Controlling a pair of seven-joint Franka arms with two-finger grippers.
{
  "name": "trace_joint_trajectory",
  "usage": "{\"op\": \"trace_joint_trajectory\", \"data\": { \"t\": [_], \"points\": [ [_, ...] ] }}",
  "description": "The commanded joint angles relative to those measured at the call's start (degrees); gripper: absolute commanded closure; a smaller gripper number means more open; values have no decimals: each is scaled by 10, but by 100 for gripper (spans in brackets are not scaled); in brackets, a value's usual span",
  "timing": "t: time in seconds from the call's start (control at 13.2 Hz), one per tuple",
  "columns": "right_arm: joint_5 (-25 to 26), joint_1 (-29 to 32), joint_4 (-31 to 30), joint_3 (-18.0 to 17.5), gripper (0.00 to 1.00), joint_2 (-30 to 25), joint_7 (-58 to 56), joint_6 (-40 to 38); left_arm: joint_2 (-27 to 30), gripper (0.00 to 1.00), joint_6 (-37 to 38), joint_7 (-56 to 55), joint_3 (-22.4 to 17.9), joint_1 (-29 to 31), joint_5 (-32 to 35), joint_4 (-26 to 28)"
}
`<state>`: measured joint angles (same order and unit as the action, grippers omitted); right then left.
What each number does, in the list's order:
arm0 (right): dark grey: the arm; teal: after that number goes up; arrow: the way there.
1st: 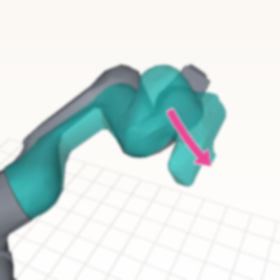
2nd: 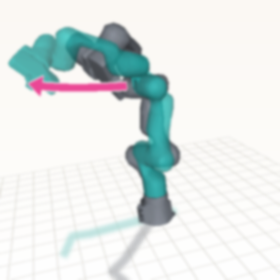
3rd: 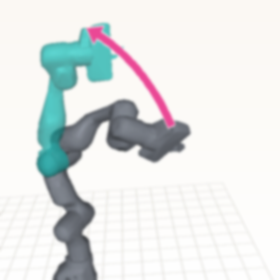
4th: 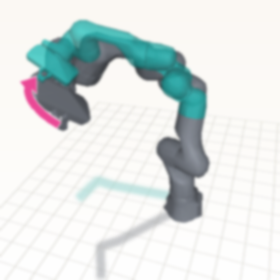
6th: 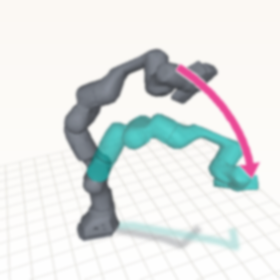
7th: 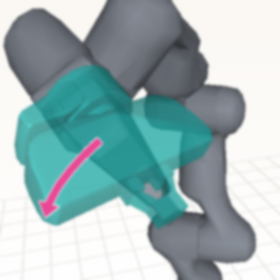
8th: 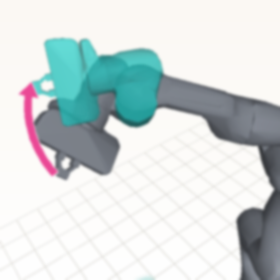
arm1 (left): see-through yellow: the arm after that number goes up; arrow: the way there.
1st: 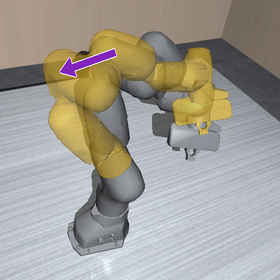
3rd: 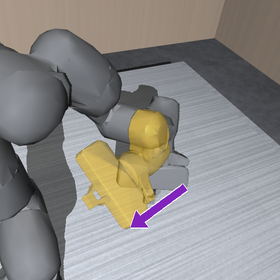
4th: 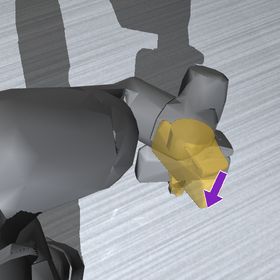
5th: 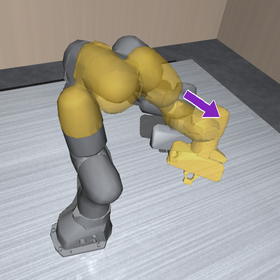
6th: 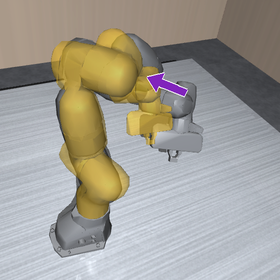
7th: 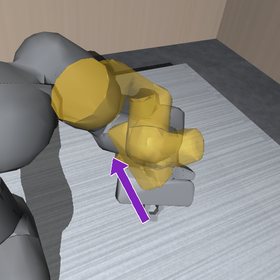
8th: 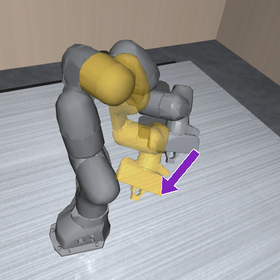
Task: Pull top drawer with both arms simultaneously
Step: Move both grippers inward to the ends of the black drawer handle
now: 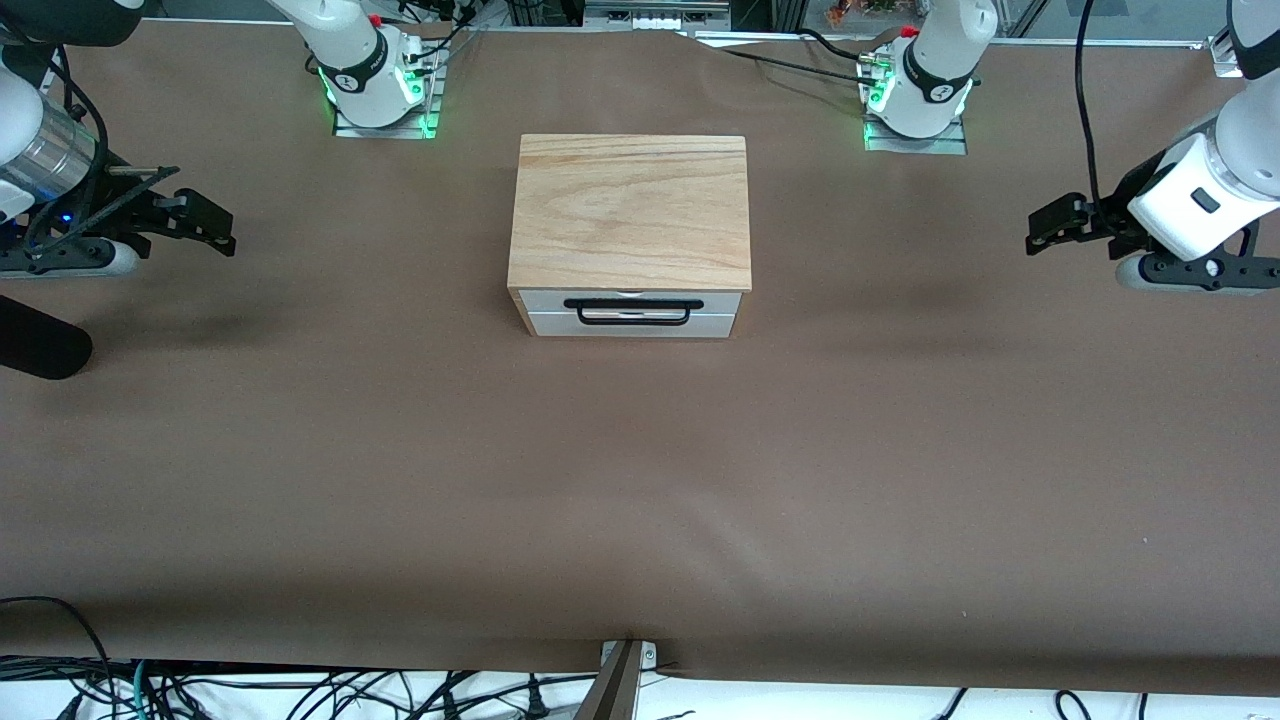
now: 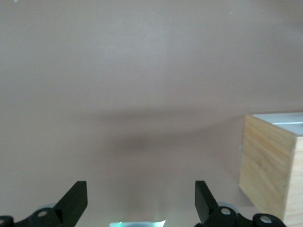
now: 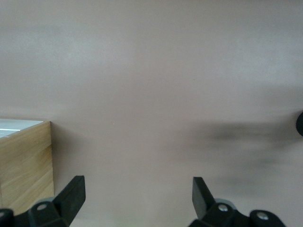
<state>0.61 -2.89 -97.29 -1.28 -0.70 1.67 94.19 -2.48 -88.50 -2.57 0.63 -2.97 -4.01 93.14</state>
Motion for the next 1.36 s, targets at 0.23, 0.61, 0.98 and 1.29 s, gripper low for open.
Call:
{"op": "trace_joint_trajectory", "data": {
  "t": [0.23, 0.61, 0.98, 1.29],
  "points": [
    [3, -41, 3, -12, 0, 21, -3, -7, -26, 0, -172, 14, -4, 2, -109, 98],
    [-205, -44, 3, -12, 0, 96, -14, -7, -72, 0, -323, 60, 39, -4, -282, 185],
    [-429, -48, 2, -12, 0, 202, -100, -1, -125, 0, -325, 97, 82, -8, -430, 179],
    [-596, -50, -5, -12, 0, 298, -273, 17, -177, 0, -322, 286, 81, -8, -591, 186]
  ]
}}
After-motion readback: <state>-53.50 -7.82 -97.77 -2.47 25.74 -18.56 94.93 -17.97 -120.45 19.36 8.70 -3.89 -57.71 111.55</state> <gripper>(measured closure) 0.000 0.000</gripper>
